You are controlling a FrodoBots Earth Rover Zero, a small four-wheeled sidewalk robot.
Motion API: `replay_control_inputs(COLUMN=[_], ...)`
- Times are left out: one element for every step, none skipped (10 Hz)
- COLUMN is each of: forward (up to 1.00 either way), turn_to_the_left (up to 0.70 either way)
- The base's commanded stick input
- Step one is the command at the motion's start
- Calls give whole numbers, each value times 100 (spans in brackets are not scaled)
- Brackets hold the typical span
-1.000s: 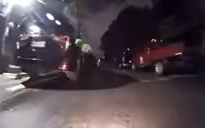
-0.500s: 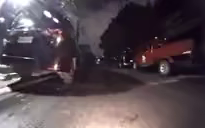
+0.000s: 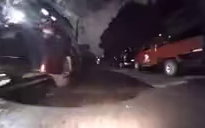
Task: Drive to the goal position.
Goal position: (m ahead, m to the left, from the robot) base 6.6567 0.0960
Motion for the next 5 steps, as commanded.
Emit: replay_control_inputs(forward=[85,85,85,85,85], turn_to_the_left=[0,0,14,27,0])
